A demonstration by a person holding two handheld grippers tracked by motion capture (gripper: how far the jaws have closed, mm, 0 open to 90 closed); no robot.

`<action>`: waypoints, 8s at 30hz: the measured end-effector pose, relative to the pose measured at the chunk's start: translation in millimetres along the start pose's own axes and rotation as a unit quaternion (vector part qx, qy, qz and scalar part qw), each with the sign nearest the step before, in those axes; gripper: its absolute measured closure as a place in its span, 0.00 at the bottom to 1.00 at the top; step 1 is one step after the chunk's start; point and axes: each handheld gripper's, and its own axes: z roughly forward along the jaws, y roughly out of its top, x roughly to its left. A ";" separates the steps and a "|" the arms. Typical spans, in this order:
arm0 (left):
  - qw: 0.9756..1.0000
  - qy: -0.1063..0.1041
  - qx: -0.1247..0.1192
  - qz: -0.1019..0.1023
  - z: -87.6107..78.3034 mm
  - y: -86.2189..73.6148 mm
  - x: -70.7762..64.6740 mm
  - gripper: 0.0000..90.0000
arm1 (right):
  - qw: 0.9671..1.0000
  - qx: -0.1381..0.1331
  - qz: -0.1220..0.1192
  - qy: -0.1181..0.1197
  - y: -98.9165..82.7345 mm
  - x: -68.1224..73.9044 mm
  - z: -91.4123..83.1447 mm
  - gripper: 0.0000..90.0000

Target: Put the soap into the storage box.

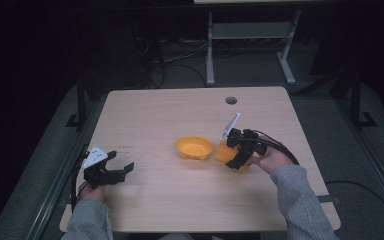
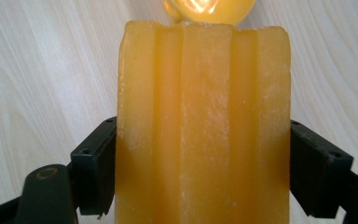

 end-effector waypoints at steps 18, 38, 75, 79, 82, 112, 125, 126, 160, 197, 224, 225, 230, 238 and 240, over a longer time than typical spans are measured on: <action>1.000 0.000 -0.001 -0.004 0.4 -0.3 0.6 0.15 | 0.999 -0.003 -0.034 0.005 39.2 -8.7 2.4 0.24; 1.000 -0.002 -0.001 -0.005 0.2 -0.2 0.5 0.15 | 0.998 -0.006 -0.061 0.019 77.2 -14.5 8.5 0.24; 1.000 -0.002 -0.001 -0.001 -0.2 0.0 1.9 0.15 | 0.995 0.004 -0.097 0.033 118.3 -12.3 27.0 0.24; 1.000 -0.003 -0.003 -0.003 -0.3 0.0 1.9 0.15 | 0.994 -0.002 -0.100 0.039 122.8 -11.0 27.8 0.24; 1.000 -0.003 -0.004 -0.004 -0.5 -0.1 1.8 0.15 | 0.994 0.003 -0.104 0.039 124.4 -11.0 31.7 0.24; 1.000 -0.003 -0.005 -0.007 -0.9 -0.6 2.5 0.15 | 0.993 0.026 -0.111 0.045 126.2 -13.5 53.9 0.24; 1.000 -0.003 -0.005 -0.007 -1.0 -0.5 2.6 0.15 | 0.993 0.018 -0.108 0.045 126.5 -14.2 54.7 0.23; 1.000 -0.003 -0.005 -0.007 -1.0 -0.6 2.5 0.15 | 0.993 0.017 -0.106 0.045 126.2 -14.2 54.7 0.23; 1.000 -0.004 -0.005 -0.006 -0.9 -0.5 2.2 0.15 | 0.996 -0.002 -0.074 0.045 120.3 -14.7 50.7 0.18; 1.000 -0.003 -0.001 -0.004 -0.2 -0.3 1.4 0.15 | 0.998 -0.042 -0.043 0.022 94.9 -16.9 23.4 0.19; 1.000 -0.004 0.005 0.001 0.7 -0.6 0.9 0.15 | 0.998 -0.062 -0.003 0.030 62.2 -22.7 10.6 0.19; 1.000 -0.004 0.005 0.002 1.0 -0.8 1.0 0.15 | 0.998 -0.061 0.000 0.027 60.1 -23.4 10.4 0.19; 1.000 -0.004 0.005 0.001 1.6 -1.0 0.3 0.15 | 0.997 -0.069 0.015 0.030 48.4 -24.9 8.9 0.19; 1.000 -0.003 0.007 0.000 1.2 -1.1 0.1 0.15 | 0.997 -0.073 0.026 0.029 32.6 -24.8 6.4 0.19; 1.000 -0.003 0.009 0.002 1.1 -1.1 0.2 0.15 | 0.997 -0.072 0.029 0.029 28.8 -24.6 6.4 0.19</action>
